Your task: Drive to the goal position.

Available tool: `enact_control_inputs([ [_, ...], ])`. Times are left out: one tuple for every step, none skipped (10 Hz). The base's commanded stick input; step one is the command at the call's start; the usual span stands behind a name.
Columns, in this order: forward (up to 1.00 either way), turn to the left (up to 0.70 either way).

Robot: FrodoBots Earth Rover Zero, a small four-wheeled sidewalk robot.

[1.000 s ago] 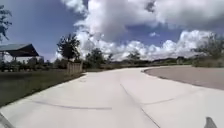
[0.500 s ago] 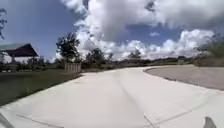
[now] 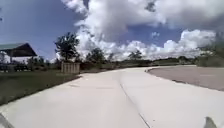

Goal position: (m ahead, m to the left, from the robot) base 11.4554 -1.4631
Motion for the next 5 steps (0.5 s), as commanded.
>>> enact_control_inputs([
  [0.85, 0.0],
  [0.85, 0.0],
  [0.85, 0.0],
  [0.85, 0.0],
  [0.85, 0.0],
])
